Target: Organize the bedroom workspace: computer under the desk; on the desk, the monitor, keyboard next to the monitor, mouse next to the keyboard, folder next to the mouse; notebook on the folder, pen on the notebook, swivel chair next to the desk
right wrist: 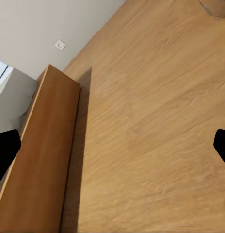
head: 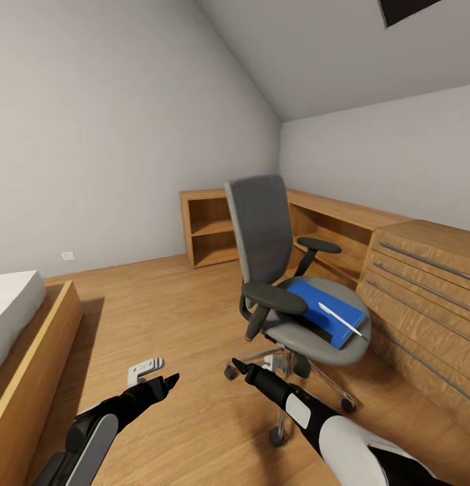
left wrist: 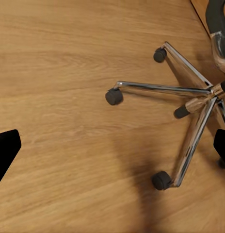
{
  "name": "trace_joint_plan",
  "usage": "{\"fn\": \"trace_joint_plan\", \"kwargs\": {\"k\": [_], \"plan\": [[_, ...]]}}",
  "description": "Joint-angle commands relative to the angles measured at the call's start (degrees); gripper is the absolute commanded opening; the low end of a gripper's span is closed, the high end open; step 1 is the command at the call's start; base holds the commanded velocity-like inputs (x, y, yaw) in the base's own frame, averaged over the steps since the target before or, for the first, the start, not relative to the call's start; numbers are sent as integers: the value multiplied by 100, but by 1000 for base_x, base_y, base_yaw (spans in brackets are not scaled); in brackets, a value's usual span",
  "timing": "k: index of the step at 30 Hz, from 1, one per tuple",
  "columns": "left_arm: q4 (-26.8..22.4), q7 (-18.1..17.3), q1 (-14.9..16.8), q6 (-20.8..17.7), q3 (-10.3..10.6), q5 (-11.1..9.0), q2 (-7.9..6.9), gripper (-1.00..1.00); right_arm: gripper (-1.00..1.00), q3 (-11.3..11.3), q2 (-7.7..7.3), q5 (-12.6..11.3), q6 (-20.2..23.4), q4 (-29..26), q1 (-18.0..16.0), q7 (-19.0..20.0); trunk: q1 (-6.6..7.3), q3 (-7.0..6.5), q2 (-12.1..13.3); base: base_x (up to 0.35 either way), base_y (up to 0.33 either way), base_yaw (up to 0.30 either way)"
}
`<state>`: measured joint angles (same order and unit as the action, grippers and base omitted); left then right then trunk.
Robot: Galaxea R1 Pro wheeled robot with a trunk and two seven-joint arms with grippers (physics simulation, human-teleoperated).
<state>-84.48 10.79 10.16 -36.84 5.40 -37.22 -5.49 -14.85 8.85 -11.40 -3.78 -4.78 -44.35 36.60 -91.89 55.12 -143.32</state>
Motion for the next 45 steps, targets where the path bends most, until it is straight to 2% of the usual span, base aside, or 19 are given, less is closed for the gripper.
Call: {"fn": "trace_joint_plan", "kwargs": {"k": [1, 5, 14, 16, 17, 23, 31, 38, 45], "plan": [[-7, 55, 3, -11, 9, -60, -5, 100, 100, 10, 20, -21, -9, 7, -4, 19, 1, 6, -2, 0, 0, 30], [-7, 55, 3, -6, 6, -58, -5, 100, 100, 73, 115, 45, -9, 0, -4, 21, 1, 6, -2, 0, 0, 15], [-7, 59, 3, 51, -33, -64, -5, 100, 100, 246, 115, 108, -23, -247, -4, 83, 1, 6, -2, 0, 0, 2], [-7, 56, 3, 79, -31, -70, -5, 100, 100, 458, 115, 218, -24, -326, -4, 227, 1, 6, -2, 0, 0, 0], [-1, 57, 3, 96, -30, -73, -5, 100, 100, 976, 115, 372, -25, -384, -4, 410, 1, 6, -2, 0, 0, 0], [2, 58, 3, 98, -30, -75, -5, 100, 100, 1365, 115, 481, -27, -699, -4, 433, 1, 6, -2, 0, 0, 0], [2, 57, 3, 106, -18, -72, -5, 100, 100, 1774, 115, 505, -35, -935, -4, 435, 1, 6, -2, 102, 0, 0], [29, 56, 3, 106, 0, -68, -5, 100, 100, 1794, 115, 514, -417, -951, -4, 428, 1, 6, -2, 103, 0, 0], [36, 55, 3, 107, -2, -57, -5, 100, 100, 1793, 115, 523, -530, -932, -4, 413, 1, 6, -2, 90, 0, 0]]}}
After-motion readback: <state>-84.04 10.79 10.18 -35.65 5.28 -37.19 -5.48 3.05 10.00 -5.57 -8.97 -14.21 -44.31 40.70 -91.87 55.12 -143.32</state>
